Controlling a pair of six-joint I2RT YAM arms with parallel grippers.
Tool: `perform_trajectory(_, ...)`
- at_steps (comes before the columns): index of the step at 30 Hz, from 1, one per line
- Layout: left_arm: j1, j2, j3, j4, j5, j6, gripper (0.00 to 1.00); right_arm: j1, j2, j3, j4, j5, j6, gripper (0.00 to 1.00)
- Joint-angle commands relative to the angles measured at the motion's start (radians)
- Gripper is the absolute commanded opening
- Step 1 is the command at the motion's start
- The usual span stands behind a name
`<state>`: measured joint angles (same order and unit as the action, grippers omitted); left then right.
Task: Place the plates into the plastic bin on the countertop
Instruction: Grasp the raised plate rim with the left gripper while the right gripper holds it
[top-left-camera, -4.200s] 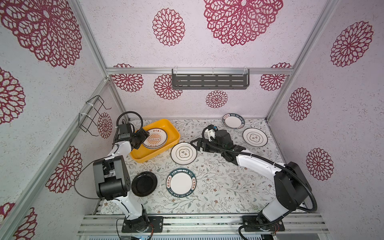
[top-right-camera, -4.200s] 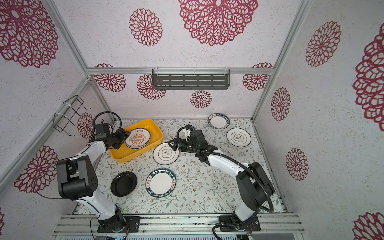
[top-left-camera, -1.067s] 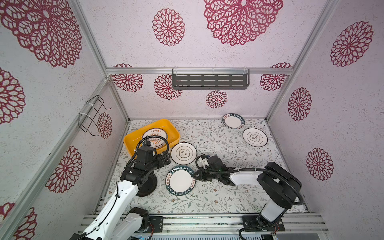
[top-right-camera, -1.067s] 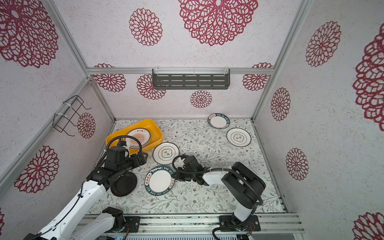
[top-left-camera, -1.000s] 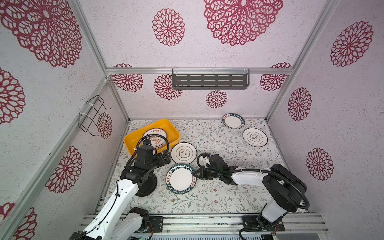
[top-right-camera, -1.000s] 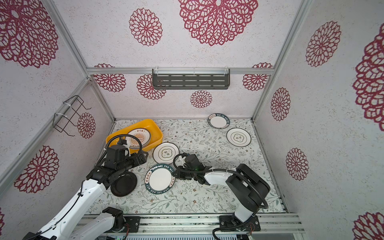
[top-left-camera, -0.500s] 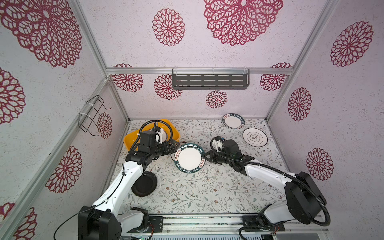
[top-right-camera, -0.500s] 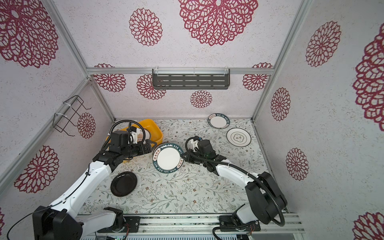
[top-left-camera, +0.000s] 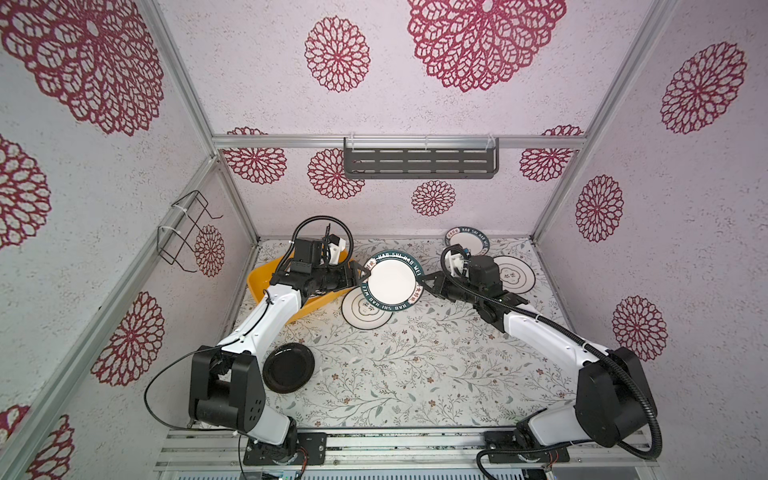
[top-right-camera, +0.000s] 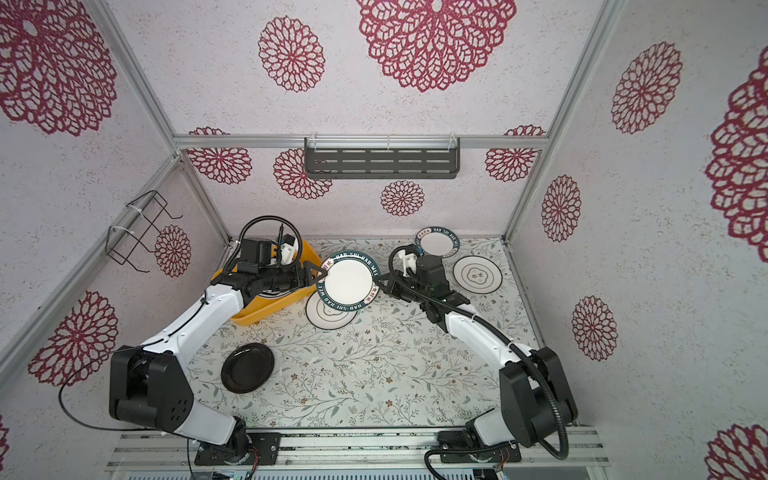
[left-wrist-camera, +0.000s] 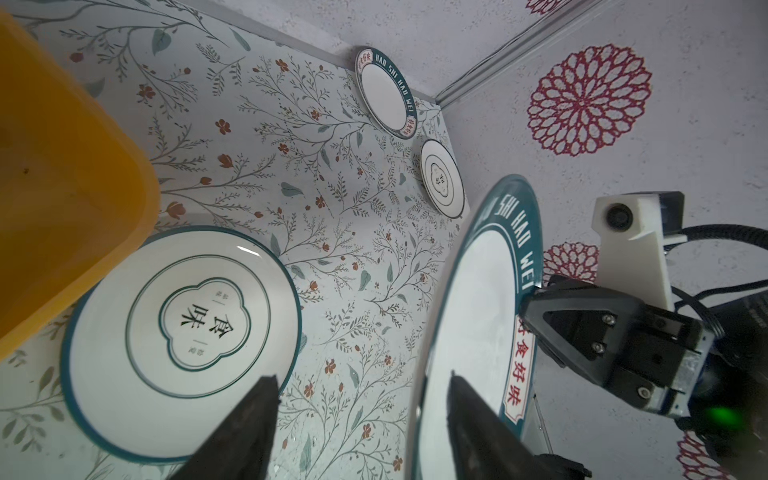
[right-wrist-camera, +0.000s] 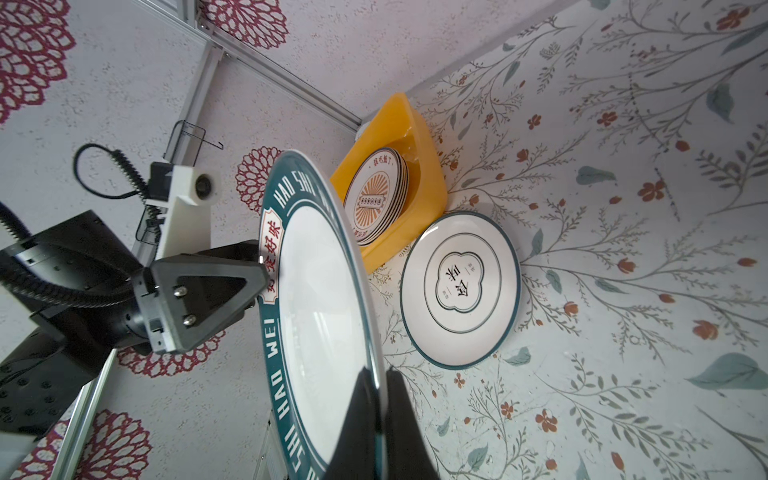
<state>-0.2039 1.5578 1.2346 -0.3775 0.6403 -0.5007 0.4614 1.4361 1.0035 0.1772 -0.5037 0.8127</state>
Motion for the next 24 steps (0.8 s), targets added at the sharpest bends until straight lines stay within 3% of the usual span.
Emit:
perform_trajectory(1,0.006,0.026,0.037,0.037,0.06,0.007,0.49,-0.01,-0.007,0.049,0.072,-0.034,-0.002,0.0)
perform_trajectory(10,0.006,0.024,0.02,0.078,0.086,-0.017,0.14,-0.014,-0.014,0.038,0.075,-0.017,0.002,0.0)
perform_trajectory(17,0.006,0.014,0.016,0.093,0.094,-0.033,0.0,-0.014,-0.027,0.016,0.111,0.0,0.037,0.0)
perform_trajectory(21,0.006,0.0,-0.003,0.135,0.099,-0.065,0.0,-0.014,-0.044,-0.011,0.154,0.017,0.061,0.51)
perform_trajectory(22,0.006,-0.004,-0.007,0.142,0.101,-0.07,0.0,-0.014,-0.048,-0.018,0.161,0.021,0.067,0.67)
perform_trajectory(24,0.004,-0.015,-0.015,0.15,0.096,-0.08,0.0,-0.015,-0.062,-0.035,0.176,0.032,0.078,0.86)
